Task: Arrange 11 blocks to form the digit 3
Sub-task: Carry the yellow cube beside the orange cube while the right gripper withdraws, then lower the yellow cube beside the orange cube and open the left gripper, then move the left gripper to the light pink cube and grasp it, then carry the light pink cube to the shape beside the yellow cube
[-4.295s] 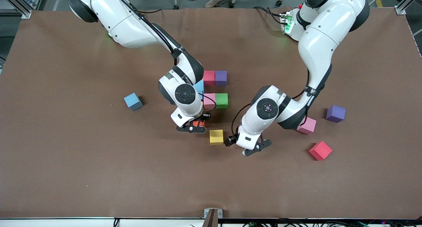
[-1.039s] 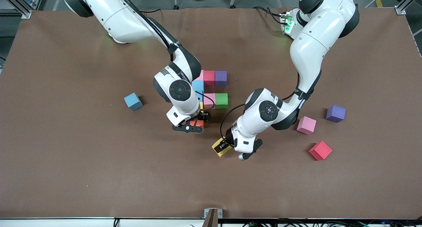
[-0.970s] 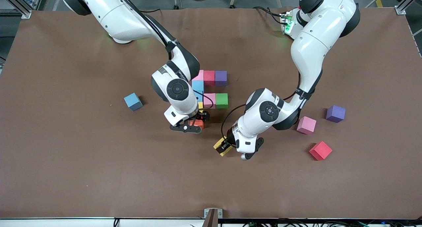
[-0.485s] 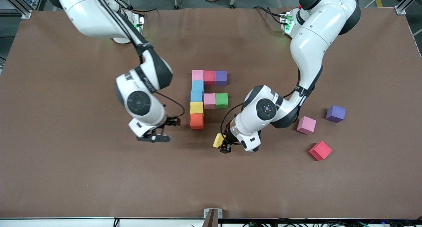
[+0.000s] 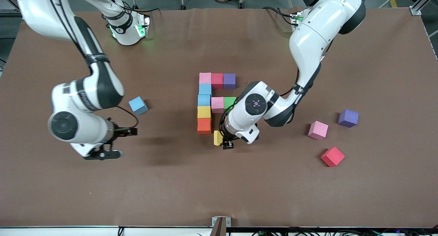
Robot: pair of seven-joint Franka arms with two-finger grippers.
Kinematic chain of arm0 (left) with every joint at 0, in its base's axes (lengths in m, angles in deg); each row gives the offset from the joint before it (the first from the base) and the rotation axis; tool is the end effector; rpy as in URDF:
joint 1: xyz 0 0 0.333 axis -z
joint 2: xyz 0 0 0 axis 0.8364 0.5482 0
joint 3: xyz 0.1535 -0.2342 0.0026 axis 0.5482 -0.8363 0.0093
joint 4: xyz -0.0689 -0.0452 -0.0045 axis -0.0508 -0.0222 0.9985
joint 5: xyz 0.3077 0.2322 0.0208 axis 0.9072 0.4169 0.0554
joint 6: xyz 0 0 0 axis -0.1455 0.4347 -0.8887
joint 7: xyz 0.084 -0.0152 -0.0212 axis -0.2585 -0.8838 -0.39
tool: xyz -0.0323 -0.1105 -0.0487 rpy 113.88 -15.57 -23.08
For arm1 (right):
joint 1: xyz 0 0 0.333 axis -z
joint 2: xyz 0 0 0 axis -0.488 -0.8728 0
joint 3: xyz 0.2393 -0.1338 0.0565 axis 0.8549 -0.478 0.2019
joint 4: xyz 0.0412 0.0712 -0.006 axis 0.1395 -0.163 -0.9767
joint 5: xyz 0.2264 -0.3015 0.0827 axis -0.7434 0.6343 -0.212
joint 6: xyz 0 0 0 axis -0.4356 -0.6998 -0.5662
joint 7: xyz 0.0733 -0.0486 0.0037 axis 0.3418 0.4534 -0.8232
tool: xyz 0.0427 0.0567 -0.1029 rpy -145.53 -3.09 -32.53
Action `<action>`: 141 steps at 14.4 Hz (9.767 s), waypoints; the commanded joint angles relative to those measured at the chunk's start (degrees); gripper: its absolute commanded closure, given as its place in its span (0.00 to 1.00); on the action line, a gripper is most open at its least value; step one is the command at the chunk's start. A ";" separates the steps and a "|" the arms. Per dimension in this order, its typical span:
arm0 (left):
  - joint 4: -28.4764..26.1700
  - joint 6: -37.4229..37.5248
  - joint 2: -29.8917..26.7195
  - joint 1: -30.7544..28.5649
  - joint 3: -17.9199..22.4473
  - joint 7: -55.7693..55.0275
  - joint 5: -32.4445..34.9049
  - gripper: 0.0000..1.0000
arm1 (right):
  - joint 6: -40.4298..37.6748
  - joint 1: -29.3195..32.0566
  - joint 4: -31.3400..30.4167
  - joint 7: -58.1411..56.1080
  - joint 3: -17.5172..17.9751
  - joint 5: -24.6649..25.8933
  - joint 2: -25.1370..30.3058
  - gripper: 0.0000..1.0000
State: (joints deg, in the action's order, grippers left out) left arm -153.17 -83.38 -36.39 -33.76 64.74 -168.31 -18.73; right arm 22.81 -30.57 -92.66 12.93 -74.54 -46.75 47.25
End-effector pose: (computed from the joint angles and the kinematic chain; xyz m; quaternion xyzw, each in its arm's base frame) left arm 0.5757 -0.4719 0.2120 0.6618 0.7355 -0.0873 0.1159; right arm 0.6454 0.1150 0.3249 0.9950 0.0135 -0.0968 0.0190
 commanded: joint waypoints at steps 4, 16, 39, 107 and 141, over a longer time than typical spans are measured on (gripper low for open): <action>-0.86 2.98 -1.13 6.09 5.25 -2.33 2.19 0.67 | -7.27 5.92 -3.01 -0.71 0.75 0.23 8.86 0.00; -0.86 2.89 -0.26 11.90 9.74 -3.56 2.19 0.67 | -8.69 2.51 -8.55 -12.40 -13.30 -6.01 19.32 0.00; -0.86 0.43 0.98 15.85 14.04 -6.37 2.54 0.67 | -15.64 1.88 -1.87 -7.74 -12.17 -4.96 25.04 0.00; -43.74 -5.81 -25.66 -27.83 11.93 60.96 -0.98 0.00 | -20.56 1.88 -5.03 -14.43 -11.38 -7.42 34.71 0.00; -17.20 3.33 -11.77 -2.17 9.47 8.40 -3.43 0.58 | -17.92 1.88 -7.40 -13.64 -11.99 -7.42 35.33 0.00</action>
State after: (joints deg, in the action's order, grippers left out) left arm -173.09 -81.83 -49.48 -37.22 73.77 -159.30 -19.91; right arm 4.38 -29.34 -99.21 -1.38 -86.60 -54.11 81.73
